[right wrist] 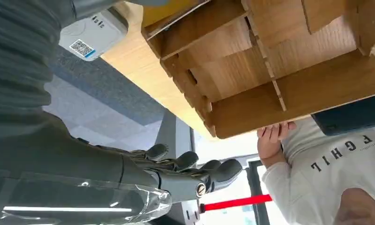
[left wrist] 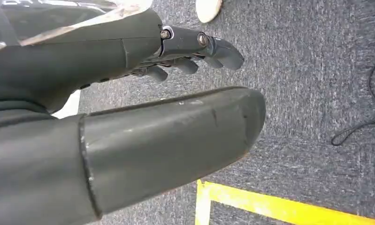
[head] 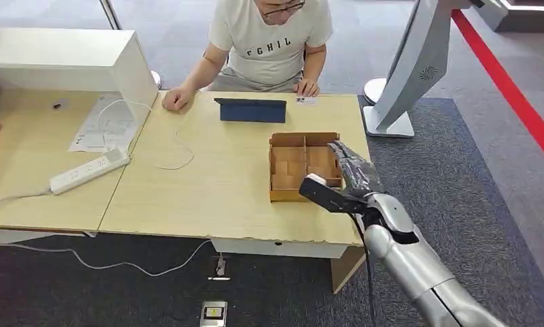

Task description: Pass the card to the sensor for recognition and then transmit it.

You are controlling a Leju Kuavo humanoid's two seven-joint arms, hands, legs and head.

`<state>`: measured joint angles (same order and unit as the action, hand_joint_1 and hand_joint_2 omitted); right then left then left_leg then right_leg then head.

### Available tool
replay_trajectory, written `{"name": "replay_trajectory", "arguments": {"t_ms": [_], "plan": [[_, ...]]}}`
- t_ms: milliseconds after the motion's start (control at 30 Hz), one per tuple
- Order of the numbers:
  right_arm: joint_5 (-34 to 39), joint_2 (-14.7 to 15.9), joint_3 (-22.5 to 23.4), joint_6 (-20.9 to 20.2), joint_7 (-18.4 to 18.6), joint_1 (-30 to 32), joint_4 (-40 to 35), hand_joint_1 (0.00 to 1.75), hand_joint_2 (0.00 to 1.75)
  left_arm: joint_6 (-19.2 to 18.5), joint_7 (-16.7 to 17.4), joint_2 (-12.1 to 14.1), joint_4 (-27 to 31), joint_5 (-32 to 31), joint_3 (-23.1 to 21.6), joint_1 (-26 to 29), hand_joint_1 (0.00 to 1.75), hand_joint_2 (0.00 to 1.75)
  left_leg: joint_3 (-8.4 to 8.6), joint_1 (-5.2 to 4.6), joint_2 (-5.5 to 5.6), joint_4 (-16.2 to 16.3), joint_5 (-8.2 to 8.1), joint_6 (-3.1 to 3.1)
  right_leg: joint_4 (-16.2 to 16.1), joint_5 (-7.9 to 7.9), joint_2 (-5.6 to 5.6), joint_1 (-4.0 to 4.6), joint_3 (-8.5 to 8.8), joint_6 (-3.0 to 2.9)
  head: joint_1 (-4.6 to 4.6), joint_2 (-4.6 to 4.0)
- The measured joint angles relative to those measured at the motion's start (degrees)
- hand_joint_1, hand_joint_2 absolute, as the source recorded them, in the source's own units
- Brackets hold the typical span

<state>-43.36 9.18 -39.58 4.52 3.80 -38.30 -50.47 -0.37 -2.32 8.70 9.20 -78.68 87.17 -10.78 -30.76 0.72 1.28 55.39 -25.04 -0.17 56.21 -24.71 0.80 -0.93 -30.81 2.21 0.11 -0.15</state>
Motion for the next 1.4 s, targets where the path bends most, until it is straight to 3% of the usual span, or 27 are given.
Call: {"name": "replay_trajectory", "arguments": {"t_ms": [1400], "plan": [[4.09,-2.47,-3.21,1.38,-3.50,-2.91,9.70,0.00,1.75,1.07,-1.20,0.00,0.00,-0.83,0.00,0.00,0.00,0.00,0.00,0.00,-0.01,0.00,0.00,0.00,0.01,0.00,0.00,0.00,0.00,0.00,0.02,0.00]]}}
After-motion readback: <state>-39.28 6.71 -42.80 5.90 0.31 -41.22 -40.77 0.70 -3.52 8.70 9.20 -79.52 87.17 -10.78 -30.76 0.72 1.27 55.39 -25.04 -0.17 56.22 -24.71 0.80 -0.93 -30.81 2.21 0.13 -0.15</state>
